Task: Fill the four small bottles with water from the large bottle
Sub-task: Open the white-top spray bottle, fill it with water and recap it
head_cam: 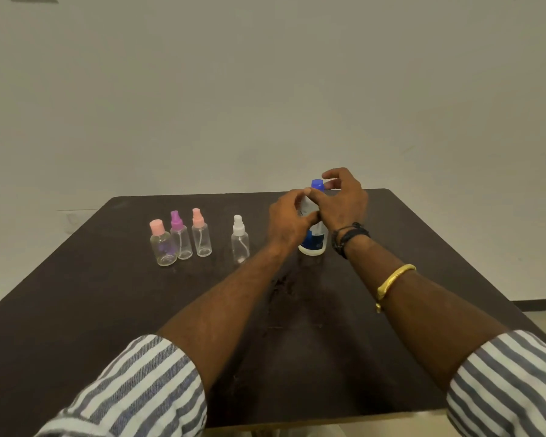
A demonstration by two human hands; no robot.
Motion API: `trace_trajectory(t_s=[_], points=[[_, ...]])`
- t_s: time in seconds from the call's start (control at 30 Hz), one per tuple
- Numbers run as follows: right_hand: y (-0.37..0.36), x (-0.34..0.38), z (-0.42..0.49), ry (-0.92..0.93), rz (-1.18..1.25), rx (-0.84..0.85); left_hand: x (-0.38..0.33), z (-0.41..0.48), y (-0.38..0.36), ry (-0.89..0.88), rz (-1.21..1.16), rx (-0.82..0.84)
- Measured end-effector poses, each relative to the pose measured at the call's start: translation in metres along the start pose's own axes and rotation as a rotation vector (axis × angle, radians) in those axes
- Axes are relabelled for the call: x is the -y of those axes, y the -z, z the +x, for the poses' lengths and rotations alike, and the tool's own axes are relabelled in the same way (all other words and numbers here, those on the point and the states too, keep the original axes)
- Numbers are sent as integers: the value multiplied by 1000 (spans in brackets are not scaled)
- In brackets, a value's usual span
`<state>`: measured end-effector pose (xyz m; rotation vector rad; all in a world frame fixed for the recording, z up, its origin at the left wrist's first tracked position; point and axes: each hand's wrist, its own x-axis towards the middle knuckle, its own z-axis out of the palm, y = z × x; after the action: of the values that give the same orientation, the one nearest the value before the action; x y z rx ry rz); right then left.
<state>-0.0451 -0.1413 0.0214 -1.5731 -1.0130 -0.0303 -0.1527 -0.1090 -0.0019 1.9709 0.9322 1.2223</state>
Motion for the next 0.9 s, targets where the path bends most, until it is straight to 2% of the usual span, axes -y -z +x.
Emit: trace_trajectory(t_s=[0.27,0.43,0.67,0.9], points=[[7,-3,1,16,85,-7,2,-4,-9,-5,-25,-20],[7,-5,-1,47,128,-75,0,-5,-7,21,-28,-23],[26,-20,-12,8,66,-95,0,-12,-7,50,-23,-64],[40,-37,-35,-55,2,-24,6,-30,-6,122,5,-110]])
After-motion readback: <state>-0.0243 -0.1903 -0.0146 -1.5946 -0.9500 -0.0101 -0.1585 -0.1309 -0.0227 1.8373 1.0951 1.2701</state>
